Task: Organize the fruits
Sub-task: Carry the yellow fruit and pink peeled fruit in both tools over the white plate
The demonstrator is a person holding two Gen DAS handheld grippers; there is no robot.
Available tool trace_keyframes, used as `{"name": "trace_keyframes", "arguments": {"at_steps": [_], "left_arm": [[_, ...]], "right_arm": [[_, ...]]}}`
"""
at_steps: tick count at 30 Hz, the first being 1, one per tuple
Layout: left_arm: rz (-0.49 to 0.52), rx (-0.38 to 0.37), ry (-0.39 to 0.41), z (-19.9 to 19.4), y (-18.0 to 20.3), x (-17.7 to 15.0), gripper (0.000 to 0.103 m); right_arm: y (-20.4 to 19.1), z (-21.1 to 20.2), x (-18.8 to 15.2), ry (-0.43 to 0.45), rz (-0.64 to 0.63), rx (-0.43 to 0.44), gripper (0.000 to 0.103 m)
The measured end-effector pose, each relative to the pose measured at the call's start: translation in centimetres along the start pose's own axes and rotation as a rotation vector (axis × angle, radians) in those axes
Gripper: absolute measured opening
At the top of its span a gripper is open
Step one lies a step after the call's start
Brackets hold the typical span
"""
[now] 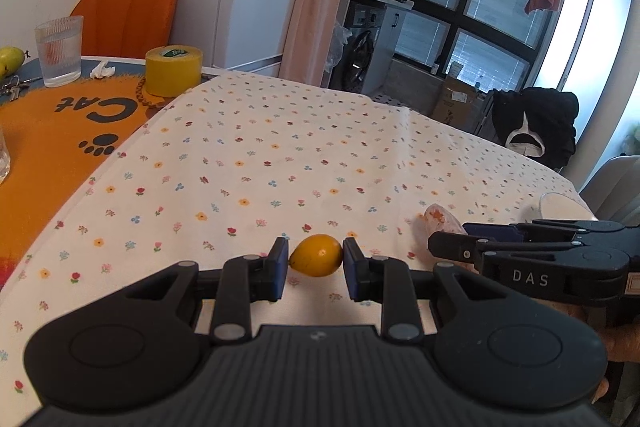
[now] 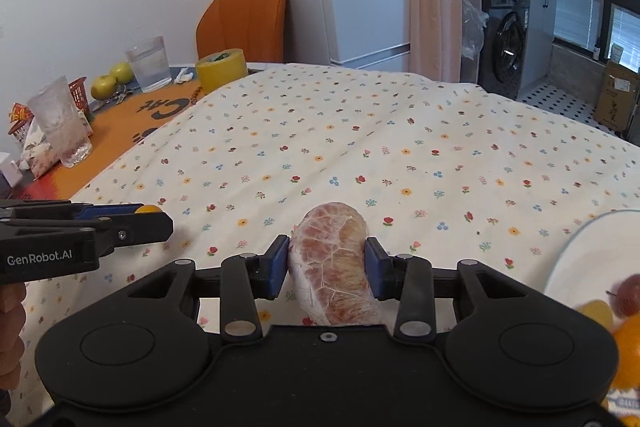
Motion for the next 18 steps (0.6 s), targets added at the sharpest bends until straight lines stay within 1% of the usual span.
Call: {"name": "trace_keyframes", "arguments": {"at_steps": [8, 16, 17, 18], "left_arm": [[0.033, -0.025, 0.024, -1.5, 2.3, 0.3, 0.027], [0.073, -0.059, 0.059, -3.1, 5.4, 0.8, 0.027], [0.079, -0.064, 0.065, -3.3, 5.8, 0.9, 0.027], [0.086, -0.068, 0.071, -3.6, 6.2, 1.0, 0.027]], "right_arm": [[0.4, -3.2, 0.2, 0.049, 0.022, -0.003, 0.038], [2.1, -6.7, 0.6, 0.106, 0.039, -0.037, 0.036], [2.3, -7.0, 0.6, 0.111, 0.042, -0.039, 0.028], [2.5, -7.4, 0.5, 0.111, 0.047, -0.039, 0.018]]}}
Point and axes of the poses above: each gripper's, at about its wrist camera, not at the fingertips, and z roughly the way its jaws point, y to its right, x to its top, the point moved 7 cm from there along z, roughly the way its jaws point, and after that the axes turned 5 degrees about z, right-handed, at the moved point
